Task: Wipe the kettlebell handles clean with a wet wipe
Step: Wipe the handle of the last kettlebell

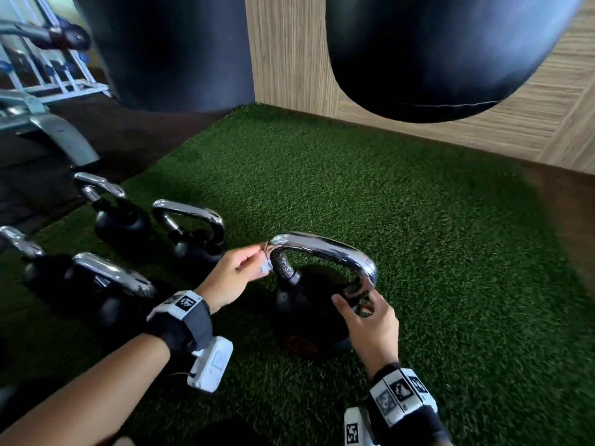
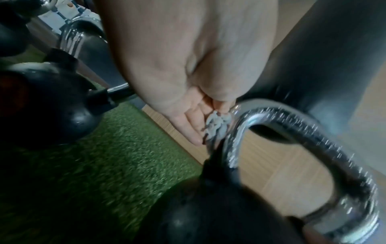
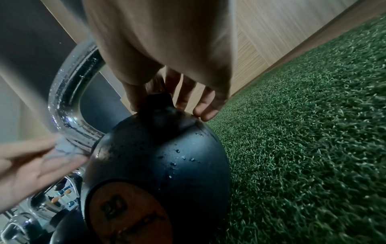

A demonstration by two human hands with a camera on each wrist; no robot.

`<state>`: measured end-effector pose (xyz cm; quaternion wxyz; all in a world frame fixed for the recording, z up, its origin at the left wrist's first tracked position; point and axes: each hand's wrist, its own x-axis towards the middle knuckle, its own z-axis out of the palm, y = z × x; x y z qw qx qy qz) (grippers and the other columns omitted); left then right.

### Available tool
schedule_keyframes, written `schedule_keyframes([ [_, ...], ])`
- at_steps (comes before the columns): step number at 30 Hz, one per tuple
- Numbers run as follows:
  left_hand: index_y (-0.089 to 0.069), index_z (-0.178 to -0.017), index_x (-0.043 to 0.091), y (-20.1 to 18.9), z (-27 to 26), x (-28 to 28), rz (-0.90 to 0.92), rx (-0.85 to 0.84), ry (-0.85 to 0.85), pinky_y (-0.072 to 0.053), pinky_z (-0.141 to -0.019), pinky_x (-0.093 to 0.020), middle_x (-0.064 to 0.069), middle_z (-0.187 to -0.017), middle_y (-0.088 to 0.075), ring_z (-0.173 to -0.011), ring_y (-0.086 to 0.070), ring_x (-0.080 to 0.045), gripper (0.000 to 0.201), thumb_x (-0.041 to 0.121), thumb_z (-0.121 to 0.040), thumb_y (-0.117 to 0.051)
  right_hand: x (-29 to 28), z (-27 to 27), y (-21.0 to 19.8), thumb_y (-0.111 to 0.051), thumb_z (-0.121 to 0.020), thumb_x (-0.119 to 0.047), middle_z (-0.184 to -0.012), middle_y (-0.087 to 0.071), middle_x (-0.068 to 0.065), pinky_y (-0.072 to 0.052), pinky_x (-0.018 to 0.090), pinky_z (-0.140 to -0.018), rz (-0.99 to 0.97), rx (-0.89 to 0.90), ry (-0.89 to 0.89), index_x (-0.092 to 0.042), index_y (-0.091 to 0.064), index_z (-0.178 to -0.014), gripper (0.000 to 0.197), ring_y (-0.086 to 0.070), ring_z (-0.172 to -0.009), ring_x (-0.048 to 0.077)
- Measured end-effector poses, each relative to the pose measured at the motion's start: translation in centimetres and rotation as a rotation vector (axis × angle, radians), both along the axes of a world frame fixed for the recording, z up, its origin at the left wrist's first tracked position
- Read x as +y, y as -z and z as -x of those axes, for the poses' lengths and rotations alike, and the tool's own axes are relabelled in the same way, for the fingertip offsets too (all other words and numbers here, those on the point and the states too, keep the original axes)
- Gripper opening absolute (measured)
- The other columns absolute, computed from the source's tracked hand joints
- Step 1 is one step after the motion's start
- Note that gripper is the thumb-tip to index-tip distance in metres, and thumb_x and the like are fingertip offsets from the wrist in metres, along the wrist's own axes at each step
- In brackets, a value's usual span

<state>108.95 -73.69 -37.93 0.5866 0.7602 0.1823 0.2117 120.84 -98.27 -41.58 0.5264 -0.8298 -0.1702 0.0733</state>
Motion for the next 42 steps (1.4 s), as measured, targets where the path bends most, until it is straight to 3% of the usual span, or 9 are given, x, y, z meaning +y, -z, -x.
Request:
schedule_keyframes([
  [6, -0.066, -0.134, 0.012, 2.6, 0.6, -1.0, -0.229, 0.129, 0.081, -0.044, -0.106, -0.015, 0.010, -0.128, -0.070, -0.120, -0.061, 0.000, 0.032, 0.019, -0.104, -0.057, -0.6, -2.3, -1.0, -0.090, -0.063, -0.049, -0.098, -0.073, -0.008, -0.052, 0.019, -0.069, 0.047, 0.094, -0.116, -0.026, -0.072, -0.106, 0.053, -0.069, -0.091, 0.009],
  [15, -0.063, -0.064, 0.053, 1.4, -0.3, -1.5, -0.477, 0.148, -0.037, -0.035, -0.052, -0.010, 0.027, -0.053, -0.057, -0.050, -0.050, 0.011, 0.032, 0.045, -0.094, -0.069, -0.8, -2.8, -1.7, -0.092, -0.066, -0.015, -0.106, -0.060, -0.005, -0.050, 0.005, -0.073, -0.080, 0.195, -0.229, -0.010, -0.059, -0.106, 0.052, -0.059, -0.106, 0.020],
  [18, -0.062, -0.061, 0.044, 1.0, -1.5, -1.6, -0.512, 0.170, -0.070, -0.036, -0.053, -0.013, 0.020, -0.052, -0.056, -0.050, -0.050, 0.005, 0.033, 0.045, -0.093, -0.070, -2.6, -2.8, -2.9, -0.095, -0.062, -0.027, -0.091, -0.074, -0.004, -0.056, 0.022, -0.069, 0.111, -0.091, -0.317, -0.013, -0.074, -0.090, 0.038, -0.069, -0.083, 0.013],
  [23, -0.079, -0.095, 0.013, -0.3, -6.2, -1.8, -0.496, 0.244, 0.008, -0.055, -0.077, -0.027, -0.002, -0.091, -0.080, -0.079, -0.067, 0.000, 0.023, 0.033, -0.095, -0.070, -2.9, -0.4, -3.8, -0.086, -0.069, -0.023, -0.083, -0.063, -0.018, -0.042, 0.006, -0.063, 0.228, -0.362, -0.506, -0.030, -0.071, -0.071, 0.016, -0.060, -0.071, -0.005],
  [25, -0.075, -0.074, 0.020, -1.1, -7.5, -2.0, -0.546, 0.232, 0.056, -0.041, -0.059, -0.007, 0.017, -0.072, -0.075, -0.058, -0.055, 0.014, 0.023, 0.023, -0.095, -0.070, -1.6, 0.7, -3.8, -0.079, -0.076, -0.024, -0.085, -0.064, -0.013, -0.046, 0.012, -0.066, 0.245, -0.343, -0.501, -0.021, -0.076, -0.078, 0.004, -0.061, -0.071, 0.000],
  [30, -0.045, -0.044, 0.028, -1.9, -8.8, -1.8, -0.611, 0.267, 0.156, -0.031, -0.050, -0.021, 0.014, -0.043, -0.048, -0.041, -0.040, -0.002, 0.057, 0.003, -0.091, -0.065, -0.1, -0.7, -4.2, -0.073, -0.089, -0.015, -0.092, -0.063, -0.017, -0.047, 0.009, -0.061, 0.211, -0.221, -0.487, -0.023, -0.079, -0.103, 0.017, -0.057, -0.070, -0.007],
  [33, -0.072, -0.075, 0.030, -2.5, -8.7, -0.9, -0.484, 0.385, 0.311, -0.036, -0.050, -0.018, 0.011, -0.055, -0.056, -0.046, -0.041, 0.000, 0.035, 0.011, -0.101, -0.058, 0.9, -2.1, -4.2, -0.070, -0.091, -0.036, -0.108, -0.050, -0.012, -0.052, 0.026, -0.094, 0.276, -0.235, -0.376, -0.031, -0.060, -0.135, 0.045, -0.052, -0.095, 0.007],
  [36, -0.074, -0.119, 0.006, -2.8, -8.3, -0.3, -0.384, 0.430, 0.328, -0.047, -0.087, -0.019, -0.003, -0.105, -0.076, -0.083, -0.062, -0.002, 0.023, 0.012, -0.101, -0.060, 3.1, -2.0, -3.5, -0.060, -0.092, -0.054, -0.149, -0.038, 0.002, -0.024, 0.054, -0.120, 0.388, -0.041, -0.417, -0.035, -0.023, -0.155, 0.075, -0.031, -0.139, 0.029],
  [42, -0.080, -0.104, 0.012, -3.5, -8.4, -1.4, -0.406, 0.366, 0.173, -0.053, -0.072, -0.015, -0.006, -0.102, -0.080, -0.074, -0.069, -0.003, 0.017, 0.010, -0.088, -0.077, 3.8, -1.5, -1.0, -0.051, -0.099, -0.048, -0.167, -0.012, 0.006, -0.004, 0.050, -0.125, 0.247, 0.060, -0.424, -0.033, -0.011, -0.159, 0.074, -0.003, -0.154, 0.026],
])
